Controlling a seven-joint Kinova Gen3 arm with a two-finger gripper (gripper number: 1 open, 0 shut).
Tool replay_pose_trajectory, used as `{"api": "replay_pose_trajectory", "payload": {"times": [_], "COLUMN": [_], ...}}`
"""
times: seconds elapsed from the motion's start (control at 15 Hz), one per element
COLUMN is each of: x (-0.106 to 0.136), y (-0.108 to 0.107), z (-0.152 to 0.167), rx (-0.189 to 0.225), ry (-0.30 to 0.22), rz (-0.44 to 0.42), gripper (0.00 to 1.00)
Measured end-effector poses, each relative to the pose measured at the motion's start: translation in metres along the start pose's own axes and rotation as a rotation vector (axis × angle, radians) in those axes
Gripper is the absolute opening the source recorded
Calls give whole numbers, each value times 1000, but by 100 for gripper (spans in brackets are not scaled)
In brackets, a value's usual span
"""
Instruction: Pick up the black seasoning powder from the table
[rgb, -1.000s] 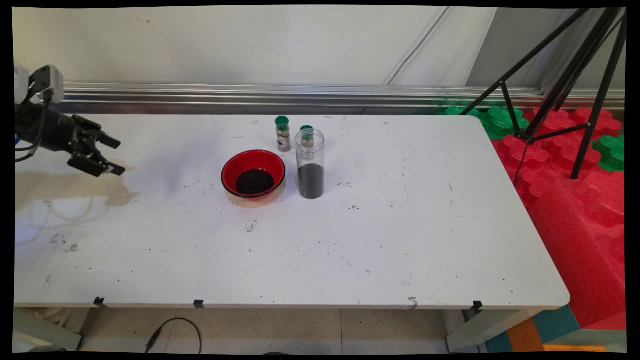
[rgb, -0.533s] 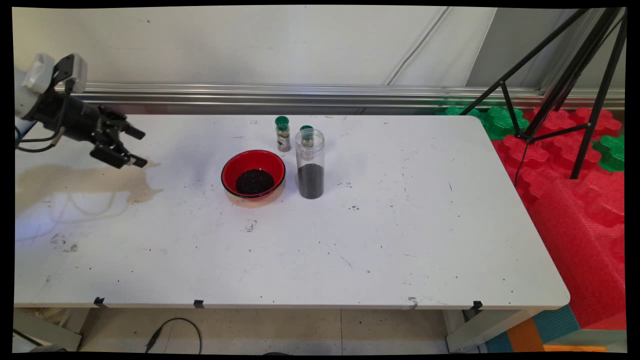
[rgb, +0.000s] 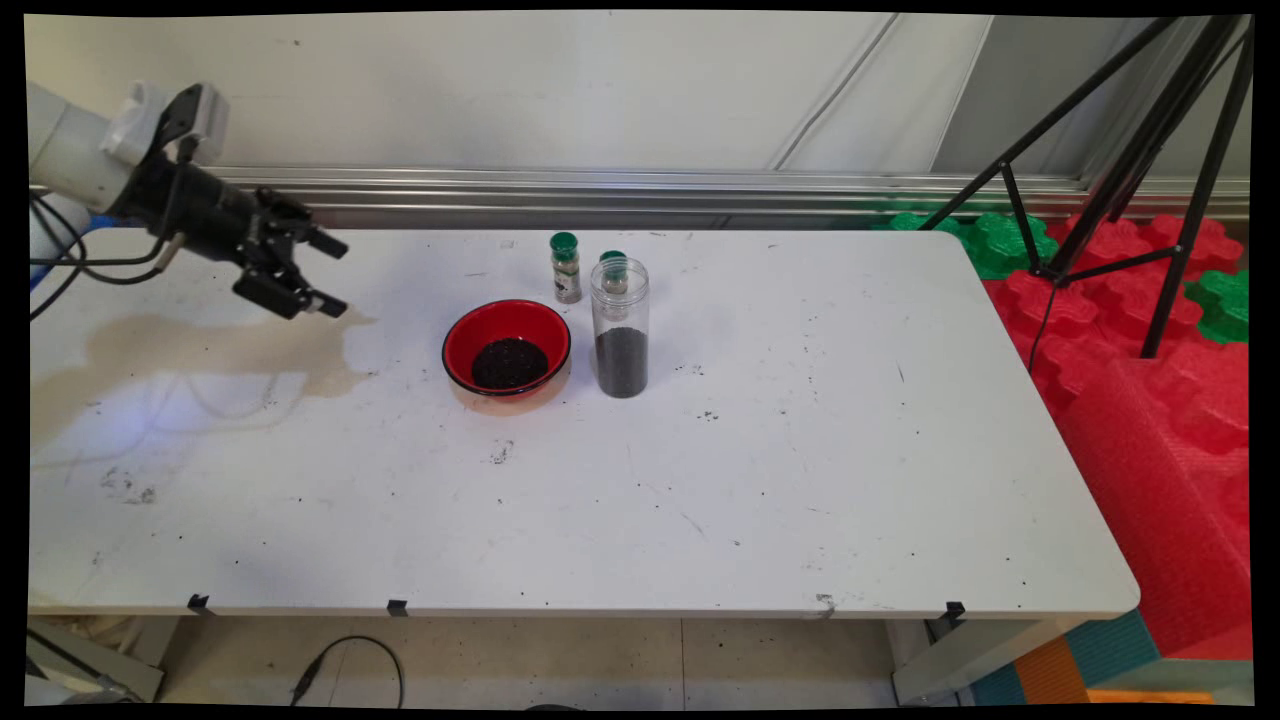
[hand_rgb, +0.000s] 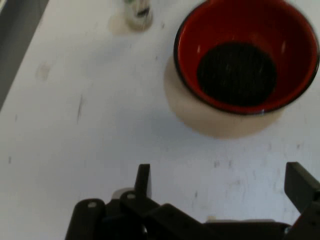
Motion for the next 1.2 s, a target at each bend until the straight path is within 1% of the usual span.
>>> {"api": "replay_pose_trajectory", "payload": {"times": [0.27,0.6,1.2], "x": [26,53,74], "y": [-4,-4,2], "z": [15,36,67], "rx": [-29,-77,-149], "ry": [64,163,295], "rz": [57,111,153], "gripper": [100,100,100]}}
